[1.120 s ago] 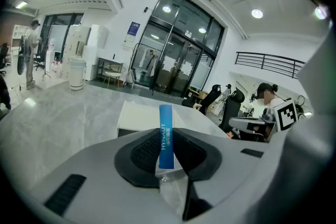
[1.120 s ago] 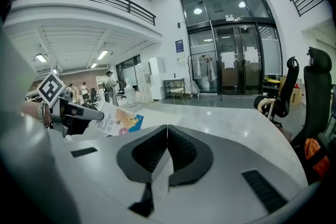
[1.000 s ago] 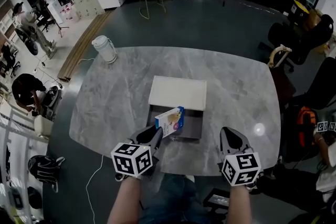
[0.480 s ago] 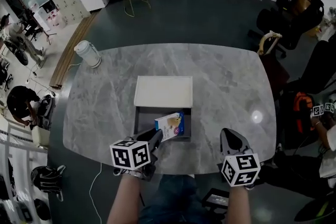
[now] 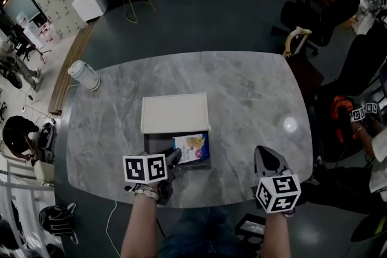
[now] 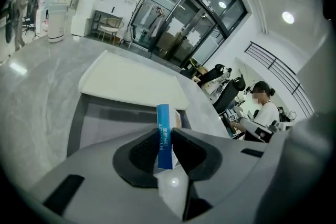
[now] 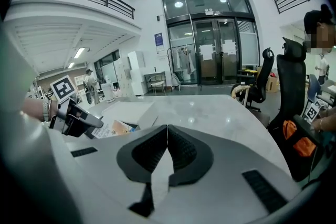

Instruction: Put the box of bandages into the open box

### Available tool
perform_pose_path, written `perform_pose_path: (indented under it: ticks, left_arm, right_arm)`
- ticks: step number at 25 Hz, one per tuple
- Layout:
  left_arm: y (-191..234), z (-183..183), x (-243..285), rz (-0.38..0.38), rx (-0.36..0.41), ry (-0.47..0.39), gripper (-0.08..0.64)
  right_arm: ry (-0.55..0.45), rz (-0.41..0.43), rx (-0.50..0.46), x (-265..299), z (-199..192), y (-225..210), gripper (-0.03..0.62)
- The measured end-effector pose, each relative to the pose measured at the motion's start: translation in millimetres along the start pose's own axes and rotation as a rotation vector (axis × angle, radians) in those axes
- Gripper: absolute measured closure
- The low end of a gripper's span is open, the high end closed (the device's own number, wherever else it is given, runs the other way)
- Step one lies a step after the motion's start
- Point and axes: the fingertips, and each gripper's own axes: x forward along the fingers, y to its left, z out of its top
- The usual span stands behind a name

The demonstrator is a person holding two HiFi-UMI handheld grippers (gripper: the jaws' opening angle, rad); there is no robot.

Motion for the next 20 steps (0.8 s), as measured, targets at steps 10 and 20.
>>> perform_pose_path:
  ticks: [10,20]
  left_arm:
    - [22.6,-1.1,18.6,0.076,-0.044,0.043,0.459]
    - [45.9,-15.4,36.9,0.318,0.173,0.173,0.454]
  right_arm:
    - [0.020,-0.006,-0.032,10.0,8.7,-2.4,0.568]
    - [0.027,-0.025,-0.045,17.2,15.2,-8.3,0.568]
